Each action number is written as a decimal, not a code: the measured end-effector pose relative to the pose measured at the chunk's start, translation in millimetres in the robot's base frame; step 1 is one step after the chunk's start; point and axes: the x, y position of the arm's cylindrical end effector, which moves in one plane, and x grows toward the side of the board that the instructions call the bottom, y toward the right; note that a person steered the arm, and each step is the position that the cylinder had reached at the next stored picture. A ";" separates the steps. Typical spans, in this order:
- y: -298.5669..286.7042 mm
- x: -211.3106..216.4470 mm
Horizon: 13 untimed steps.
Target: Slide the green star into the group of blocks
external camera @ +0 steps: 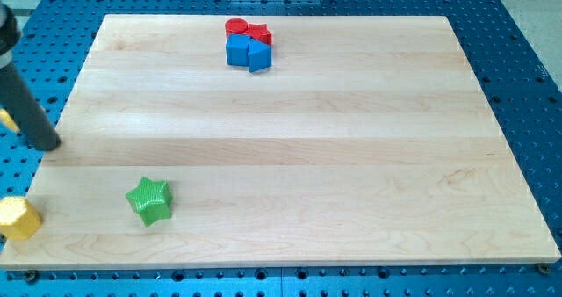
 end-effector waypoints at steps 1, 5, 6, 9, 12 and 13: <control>-2.1 3.6; 119.7 75.1; 199.4 47.2; 186.4 108.3; 325.2 -9.6; 331.7 8.1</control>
